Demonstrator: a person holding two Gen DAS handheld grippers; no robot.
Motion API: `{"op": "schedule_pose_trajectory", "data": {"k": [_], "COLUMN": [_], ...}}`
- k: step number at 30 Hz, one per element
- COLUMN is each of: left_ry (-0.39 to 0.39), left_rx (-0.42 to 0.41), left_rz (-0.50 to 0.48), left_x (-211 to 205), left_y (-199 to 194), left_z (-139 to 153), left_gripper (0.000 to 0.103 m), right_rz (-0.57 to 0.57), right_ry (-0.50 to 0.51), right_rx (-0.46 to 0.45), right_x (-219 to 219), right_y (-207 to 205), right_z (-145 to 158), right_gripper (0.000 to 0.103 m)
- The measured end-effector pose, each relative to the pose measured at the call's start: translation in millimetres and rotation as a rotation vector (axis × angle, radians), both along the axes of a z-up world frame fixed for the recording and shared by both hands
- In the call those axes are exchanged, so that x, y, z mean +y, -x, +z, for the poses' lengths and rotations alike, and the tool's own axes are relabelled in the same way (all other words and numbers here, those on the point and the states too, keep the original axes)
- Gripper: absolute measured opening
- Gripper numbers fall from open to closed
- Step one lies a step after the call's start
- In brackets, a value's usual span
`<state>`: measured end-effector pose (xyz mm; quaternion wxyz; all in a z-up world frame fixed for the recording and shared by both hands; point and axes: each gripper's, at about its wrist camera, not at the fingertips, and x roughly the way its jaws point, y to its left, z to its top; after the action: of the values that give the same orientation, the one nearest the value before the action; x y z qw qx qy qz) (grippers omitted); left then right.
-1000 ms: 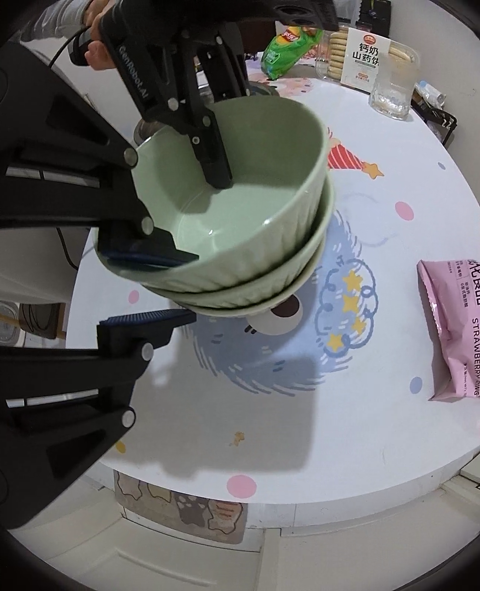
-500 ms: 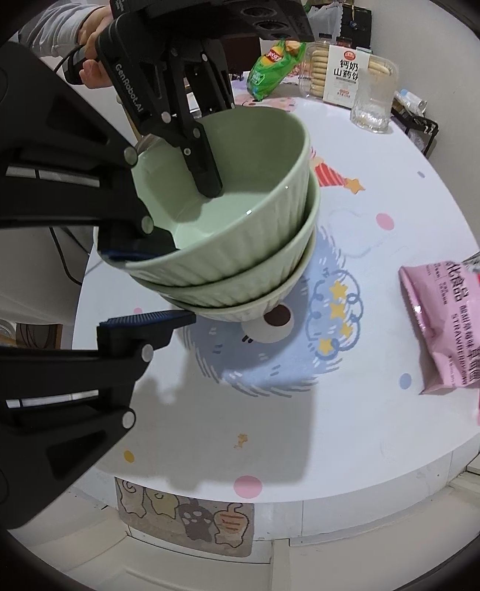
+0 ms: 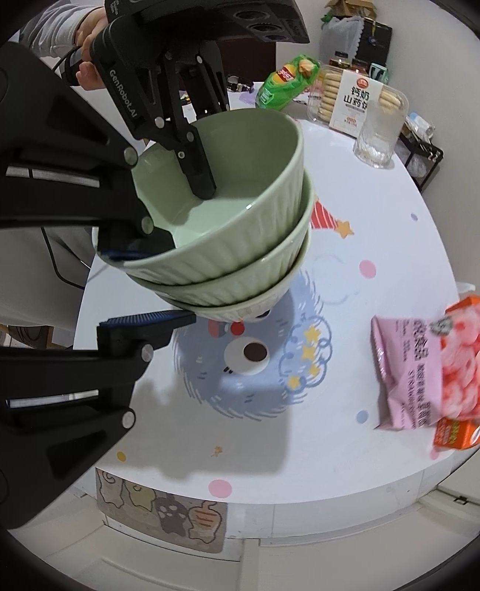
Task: Organize plates and bowls
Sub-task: 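Lift and carry the bowl stack with both tools toward the steel bowl, then lower the bowl stack into the steel bowl with both tools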
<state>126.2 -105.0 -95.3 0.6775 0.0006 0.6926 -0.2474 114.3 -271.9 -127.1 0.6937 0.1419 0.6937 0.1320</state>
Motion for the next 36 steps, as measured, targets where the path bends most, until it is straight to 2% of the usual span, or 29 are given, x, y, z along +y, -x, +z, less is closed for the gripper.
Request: {"op": "schedule_pose_trajectory", "data": {"k": [13,24,31,36], "left_ry": [0.001,-0.055,-0.094,-0.118], "left_rx": [-0.037,-0.073,-0.043,-0.015], "left_rz": [0.105,0.214,0.281,0.313], "left_x": [34.1,101.3,135.0,146.4], "left_y": [15.0,38.0,54.1,63.4], "left_z": [34.4,58.9,44.1,19.5], "left_gripper": [0.021,0.021,0.021,0.020], "right_rz": [0.101,0.245,0.329,0.343], "right_ry": [0.007,-0.012,-0.026,-0.020], "right_rx": [-0.044,-0.062,-0.025,0.024], "right_x": [37.1,109.8,152.3,171.2], "right_y": [-5.0,-3.4,1.8,3.5], "right_z": [34.2,52.3,37.6,17.0], "right_gripper": [0.026,0.026,0.026,0.026]}}
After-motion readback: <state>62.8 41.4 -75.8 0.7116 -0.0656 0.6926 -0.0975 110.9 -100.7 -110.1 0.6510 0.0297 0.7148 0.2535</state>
